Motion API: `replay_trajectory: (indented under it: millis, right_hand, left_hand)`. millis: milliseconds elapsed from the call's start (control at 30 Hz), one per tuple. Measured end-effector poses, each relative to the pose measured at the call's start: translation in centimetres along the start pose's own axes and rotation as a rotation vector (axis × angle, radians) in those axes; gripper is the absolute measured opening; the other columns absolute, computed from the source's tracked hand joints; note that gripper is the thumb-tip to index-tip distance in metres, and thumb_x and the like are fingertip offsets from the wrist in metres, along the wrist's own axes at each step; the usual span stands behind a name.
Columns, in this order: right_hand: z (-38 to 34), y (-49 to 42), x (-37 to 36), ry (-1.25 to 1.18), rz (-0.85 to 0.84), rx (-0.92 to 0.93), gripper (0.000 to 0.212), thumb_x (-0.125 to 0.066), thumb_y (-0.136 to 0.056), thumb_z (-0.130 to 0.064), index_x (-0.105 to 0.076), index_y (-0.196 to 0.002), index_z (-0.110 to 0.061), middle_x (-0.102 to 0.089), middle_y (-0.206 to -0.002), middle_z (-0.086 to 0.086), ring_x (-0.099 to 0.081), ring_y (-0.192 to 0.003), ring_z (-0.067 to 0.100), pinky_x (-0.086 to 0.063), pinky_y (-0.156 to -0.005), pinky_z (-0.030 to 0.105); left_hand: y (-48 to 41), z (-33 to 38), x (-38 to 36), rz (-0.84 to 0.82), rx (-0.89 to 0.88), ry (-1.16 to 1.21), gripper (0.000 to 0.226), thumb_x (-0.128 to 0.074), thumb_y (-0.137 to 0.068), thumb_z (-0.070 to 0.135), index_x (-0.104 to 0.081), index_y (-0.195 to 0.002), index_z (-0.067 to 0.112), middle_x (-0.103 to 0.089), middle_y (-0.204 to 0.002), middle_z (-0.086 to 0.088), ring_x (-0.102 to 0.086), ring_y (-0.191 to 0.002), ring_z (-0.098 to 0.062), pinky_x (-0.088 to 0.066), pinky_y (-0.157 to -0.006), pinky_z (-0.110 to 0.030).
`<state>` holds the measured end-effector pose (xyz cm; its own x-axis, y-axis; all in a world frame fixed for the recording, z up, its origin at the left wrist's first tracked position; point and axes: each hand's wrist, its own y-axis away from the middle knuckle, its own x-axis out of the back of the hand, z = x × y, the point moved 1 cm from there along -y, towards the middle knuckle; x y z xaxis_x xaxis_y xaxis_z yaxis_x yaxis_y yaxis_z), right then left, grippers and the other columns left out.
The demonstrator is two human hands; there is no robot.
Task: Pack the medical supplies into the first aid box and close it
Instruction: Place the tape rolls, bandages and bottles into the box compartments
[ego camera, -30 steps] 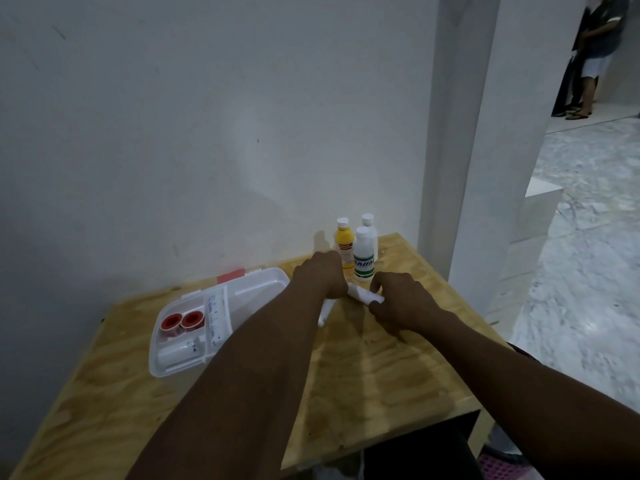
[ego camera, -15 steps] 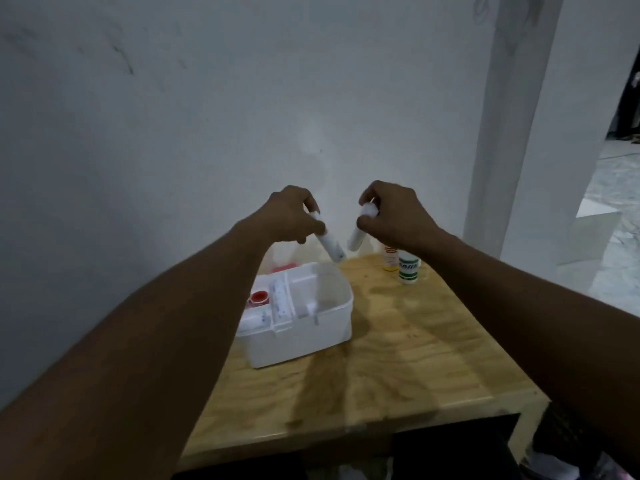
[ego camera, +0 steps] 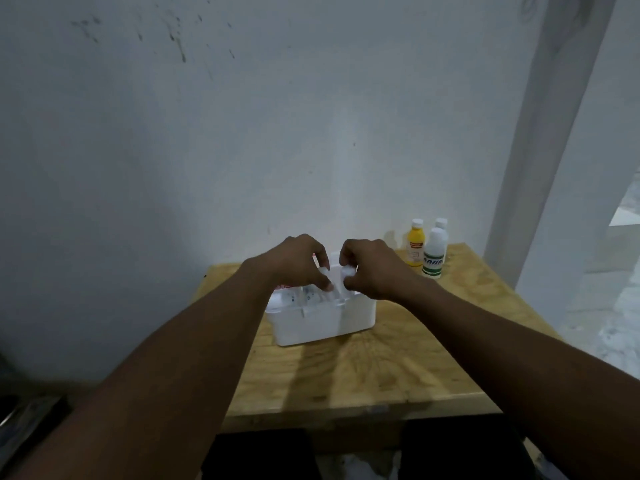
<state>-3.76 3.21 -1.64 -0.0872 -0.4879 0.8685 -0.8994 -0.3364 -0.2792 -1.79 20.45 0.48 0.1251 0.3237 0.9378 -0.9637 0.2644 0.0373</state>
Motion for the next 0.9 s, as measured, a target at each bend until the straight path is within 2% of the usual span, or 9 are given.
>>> replay_trajectory:
  millis: [200, 333, 400, 500, 600, 733, 900]
  right_hand:
    - [0.5, 0.4, -0.4, 0.014, -0.028, -0.002, 0.025, -0.069, -0.079, -0.015, -0.063, -0.103, -0.015, -0.067, -0.105, 0.006, -0.060, -0.093, 0.024, -0.051, -0.074, 0.034]
    - [0.8, 0.5, -0.6, -0.003, -0.058, -0.013, 0.028, -0.071, -0.081, -0.018, -0.064, -0.108, -0.015, -0.066, -0.110, 0.005, -0.061, -0.097, 0.023, -0.050, -0.076, 0.030]
    - [1.1, 0.6, -0.6, 0.010, -0.070, -0.011, 0.028, -0.071, -0.082, -0.022, -0.064, -0.108, -0.017, -0.067, -0.112, 0.004, -0.061, -0.097, 0.022, -0.055, -0.081, 0.035]
    - [1.4, 0.5, -0.3, 0.008, -0.107, -0.016, 0.028, -0.071, -0.082, -0.026, -0.066, -0.109, -0.018, -0.067, -0.112, 0.002, -0.063, -0.097, 0.021, -0.056, -0.085, 0.040]
    - [1.6, 0.5, 0.2, -0.031, -0.153, -0.015, 0.032, -0.071, -0.081, -0.026, -0.067, -0.111, -0.016, -0.067, -0.106, -0.001, -0.064, -0.096, 0.019, -0.056, -0.086, 0.036]
    - [1.7, 0.6, 0.5, -0.081, -0.205, -0.017, 0.036, -0.070, -0.082, -0.027, -0.069, -0.115, -0.015, -0.066, -0.098, -0.005, -0.063, -0.092, 0.014, -0.053, -0.079, 0.026]
    - [2.0, 0.6, 0.3, -0.125, -0.186, -0.019, 0.033, -0.065, -0.084, -0.025, -0.074, -0.113, -0.013, -0.072, -0.110, 0.001, -0.064, -0.093, 0.013, -0.048, -0.074, 0.020]
  left_hand:
    - [-0.3, 0.7, -0.9, -0.018, -0.034, -0.051, 0.038, -0.089, -0.069, 0.032, -0.077, -0.104, 0.021, -0.069, -0.100, 0.001, -0.065, -0.088, -0.016, -0.054, -0.075, -0.029]
    - [-0.6, 0.9, -1.6, -0.053, -0.027, -0.064, 0.029, -0.088, -0.070, 0.030, -0.077, -0.097, 0.026, -0.067, -0.101, -0.002, -0.066, -0.088, -0.021, -0.062, -0.078, -0.042]
    - [-0.6, 0.9, -1.7, -0.072, -0.023, -0.073, 0.027, -0.087, -0.072, 0.030, -0.077, -0.097, 0.028, -0.065, -0.096, 0.000, -0.066, -0.087, -0.021, -0.062, -0.077, -0.046]
    - [-0.7, 0.9, -1.4, -0.102, -0.026, -0.068, 0.029, -0.086, -0.075, 0.031, -0.079, -0.102, 0.026, -0.061, -0.087, 0.010, -0.062, -0.085, -0.017, -0.059, -0.074, -0.037]
    - [-0.8, 0.8, -1.1, -0.140, -0.016, -0.050, 0.031, -0.084, -0.077, 0.031, -0.080, -0.107, 0.025, -0.063, -0.084, 0.013, -0.060, -0.083, -0.012, -0.048, -0.072, -0.026]
    - [-0.9, 0.9, -0.8, -0.193, 0.004, -0.019, 0.031, -0.082, -0.079, 0.026, -0.079, -0.110, 0.021, -0.067, -0.087, 0.013, -0.060, -0.079, -0.005, -0.047, -0.073, -0.024]
    - [-1.0, 0.8, -0.7, -0.214, 0.033, 0.015, 0.027, -0.080, -0.080, 0.023, -0.081, -0.107, 0.021, -0.071, -0.091, 0.011, -0.065, -0.085, -0.011, -0.052, -0.076, -0.024]
